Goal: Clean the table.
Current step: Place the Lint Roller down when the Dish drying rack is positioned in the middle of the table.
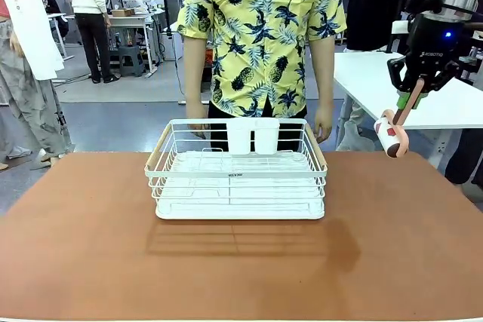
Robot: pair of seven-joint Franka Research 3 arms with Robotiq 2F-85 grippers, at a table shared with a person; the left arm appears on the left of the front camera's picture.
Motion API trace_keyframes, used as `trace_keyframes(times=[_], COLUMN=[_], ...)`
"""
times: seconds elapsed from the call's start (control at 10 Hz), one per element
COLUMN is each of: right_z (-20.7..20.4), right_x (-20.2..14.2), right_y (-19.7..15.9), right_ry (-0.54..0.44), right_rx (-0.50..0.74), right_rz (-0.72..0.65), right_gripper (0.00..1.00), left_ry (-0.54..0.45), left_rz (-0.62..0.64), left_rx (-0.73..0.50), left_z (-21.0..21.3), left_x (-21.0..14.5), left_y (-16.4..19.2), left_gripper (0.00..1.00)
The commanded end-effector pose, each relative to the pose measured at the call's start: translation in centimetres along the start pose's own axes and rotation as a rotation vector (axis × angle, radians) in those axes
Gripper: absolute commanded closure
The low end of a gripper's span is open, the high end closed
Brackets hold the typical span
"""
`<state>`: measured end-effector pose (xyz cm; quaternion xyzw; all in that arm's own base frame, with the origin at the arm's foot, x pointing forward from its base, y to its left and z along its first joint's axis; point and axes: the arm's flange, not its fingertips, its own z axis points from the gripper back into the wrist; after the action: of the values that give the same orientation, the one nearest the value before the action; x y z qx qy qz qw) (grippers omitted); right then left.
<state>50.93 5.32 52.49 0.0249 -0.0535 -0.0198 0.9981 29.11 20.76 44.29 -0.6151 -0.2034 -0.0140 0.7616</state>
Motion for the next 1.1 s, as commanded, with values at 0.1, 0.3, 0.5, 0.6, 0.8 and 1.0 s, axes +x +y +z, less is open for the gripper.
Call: trace_keyframes(times=[0.1, 0.3, 0.5, 0.6, 0.8, 1.0], right_z=[0.2, 0.2, 0.0, 0.3, 0.4, -1.2], right_x=[-0.5, -0.5, 0.0, 2.6, 4.2, 3.6], right_y=[0.0, 0.0, 0.0, 1.0, 0.1, -0.9], right_ry=[-0.001, -0.001, 0.000, -0.013, -0.023, -0.042], right_rx=[-0.003, -0.003, 0.000, 0.032, 0.127, 0.157], right_rz=[0.001, 0.001, 0.000, -0.245, -0.736, -1.143], right_gripper=[0.79, 0.79, 0.79, 0.79, 0.79, 0.79], left_ry=[-0.002, -0.002, -0.002, -0.002, -0.002, -0.002], left_rz=[-0.003, -0.003, -0.003, -0.003, -0.003, -0.003], left_rx=[-0.005, -0.005, -0.005, -0.005, -0.005, -0.005], left_z=[0.2, 0.2, 0.2, 0.2, 0.2, 0.2], left_x=[-0.1, -0.1, -0.1, -0.1, -0.1, -0.1], left_y=[-0.3, -0.3, -0.3, -0.3, -0.3, -0.3], left_gripper=[0.00, 0.00, 0.00, 0.00, 0.00, 0.00])
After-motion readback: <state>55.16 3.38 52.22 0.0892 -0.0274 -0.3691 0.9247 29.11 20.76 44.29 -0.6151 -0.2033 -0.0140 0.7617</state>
